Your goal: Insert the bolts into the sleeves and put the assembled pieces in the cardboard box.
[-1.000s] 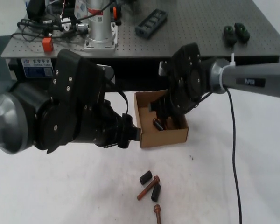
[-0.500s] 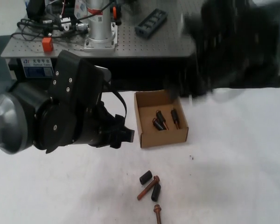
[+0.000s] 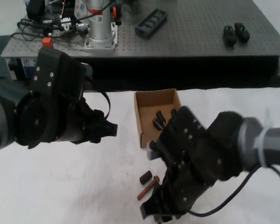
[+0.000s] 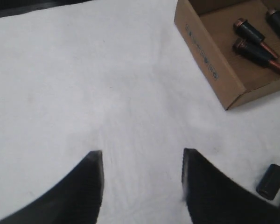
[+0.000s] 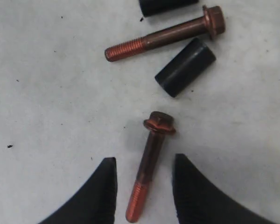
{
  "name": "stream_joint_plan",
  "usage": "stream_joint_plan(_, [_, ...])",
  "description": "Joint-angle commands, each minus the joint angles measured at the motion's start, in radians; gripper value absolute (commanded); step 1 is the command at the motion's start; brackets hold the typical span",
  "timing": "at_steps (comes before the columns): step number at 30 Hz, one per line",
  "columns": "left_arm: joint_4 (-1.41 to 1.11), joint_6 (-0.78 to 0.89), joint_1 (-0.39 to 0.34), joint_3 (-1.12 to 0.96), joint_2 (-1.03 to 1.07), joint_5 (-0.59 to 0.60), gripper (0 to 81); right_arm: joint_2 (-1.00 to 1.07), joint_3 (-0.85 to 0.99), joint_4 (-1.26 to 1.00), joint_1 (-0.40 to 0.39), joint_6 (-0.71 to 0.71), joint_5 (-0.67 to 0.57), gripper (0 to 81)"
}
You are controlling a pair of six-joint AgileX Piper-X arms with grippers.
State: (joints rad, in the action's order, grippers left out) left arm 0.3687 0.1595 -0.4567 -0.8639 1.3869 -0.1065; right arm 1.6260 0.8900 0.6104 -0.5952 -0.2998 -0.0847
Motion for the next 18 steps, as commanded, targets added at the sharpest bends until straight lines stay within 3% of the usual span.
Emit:
stream_joint_plan(1, [0.010,-0.017,0.006,0.010,-0.028,-0.009,37.2,0.047,0.000,-0.039,-0.025,-0.029,0.009,28.3])
stream_joint_plan(10, [0.034,-0.033,0.006,0.017,-0.035,0.007,37.2,0.121,0.000,-0.039,-0.034,-0.037,0.077,27.2])
stream_joint_plan(13, [0.041,-0.033,0.006,0.017,-0.035,0.059,37.2,0.121,0.000,-0.047,-0.033,-0.019,0.105,14.7])
stream_joint_plan(15, [0.047,-0.033,0.006,0.017,-0.035,0.113,37.4,0.121,0.000,-0.039,-0.029,0.011,0.110,0.6])
stream_joint_plan(18, [0.048,-0.033,0.004,0.017,-0.035,0.247,37.5,0.106,0.000,0.003,0.003,0.052,0.127,3.4])
